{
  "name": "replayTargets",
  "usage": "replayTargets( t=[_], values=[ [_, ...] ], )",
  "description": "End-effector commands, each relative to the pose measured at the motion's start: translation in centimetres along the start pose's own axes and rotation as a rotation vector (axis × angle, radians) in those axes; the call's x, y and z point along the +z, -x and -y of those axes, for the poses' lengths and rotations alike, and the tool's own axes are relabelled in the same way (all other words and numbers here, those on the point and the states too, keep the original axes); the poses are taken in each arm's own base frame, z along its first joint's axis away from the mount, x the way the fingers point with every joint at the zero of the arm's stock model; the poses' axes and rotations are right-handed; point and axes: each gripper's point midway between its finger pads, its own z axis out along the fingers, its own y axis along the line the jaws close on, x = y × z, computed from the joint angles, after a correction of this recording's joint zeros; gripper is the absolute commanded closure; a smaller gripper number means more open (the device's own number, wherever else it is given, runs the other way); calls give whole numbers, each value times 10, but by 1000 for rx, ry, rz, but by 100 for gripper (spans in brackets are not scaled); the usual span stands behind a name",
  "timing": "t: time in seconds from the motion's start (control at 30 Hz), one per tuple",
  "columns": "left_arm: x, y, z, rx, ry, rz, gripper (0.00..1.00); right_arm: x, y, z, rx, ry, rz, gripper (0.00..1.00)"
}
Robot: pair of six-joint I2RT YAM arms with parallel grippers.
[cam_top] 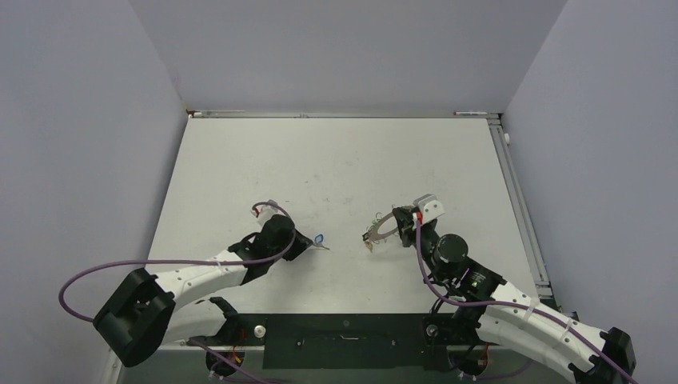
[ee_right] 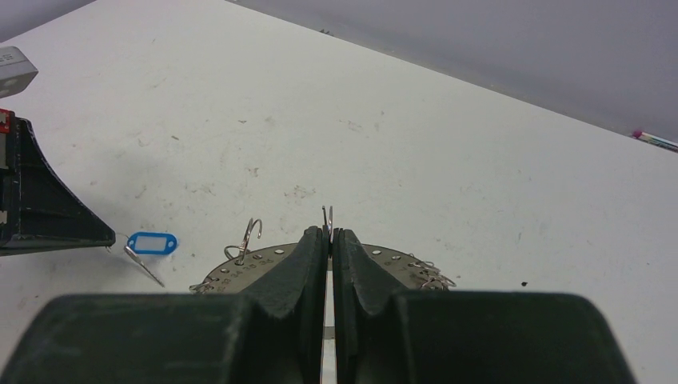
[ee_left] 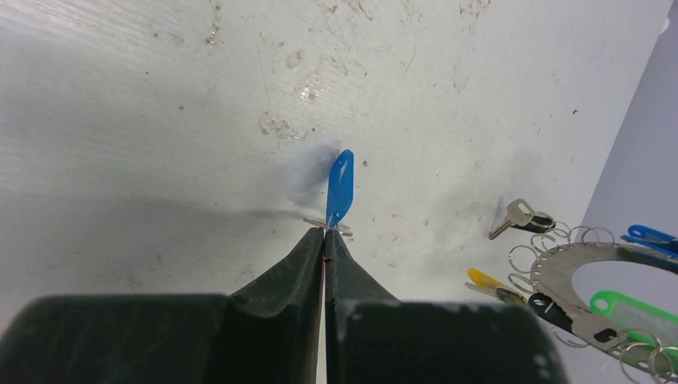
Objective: Put the keys on the keyring
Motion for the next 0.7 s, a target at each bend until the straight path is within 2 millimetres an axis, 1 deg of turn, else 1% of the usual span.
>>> replayTargets(
  t=[0.0, 0.1, 0.3, 0.4, 0.53, 0.67],
  values=[
    [-11, 21, 3, 129, -67, 103, 100, 0, 35, -6, 63, 37, 102, 95],
    [-19, 28, 2, 171, -91, 141, 100, -1, 36, -8, 69, 51, 105, 95],
    [-35, 38, 13, 243, -161, 183, 100, 1, 36, -15, 74, 81, 100, 95],
    [-44, 41, 26, 311, -225, 192, 100, 1, 37, -19, 74, 105, 106, 95],
    [-64, 48, 47, 410, -333, 224, 100, 1, 38, -27, 66, 148, 108, 95],
    [-85, 54, 69, 582, -440, 266, 100, 0, 40, -36, 55, 199, 118, 95]
  ],
)
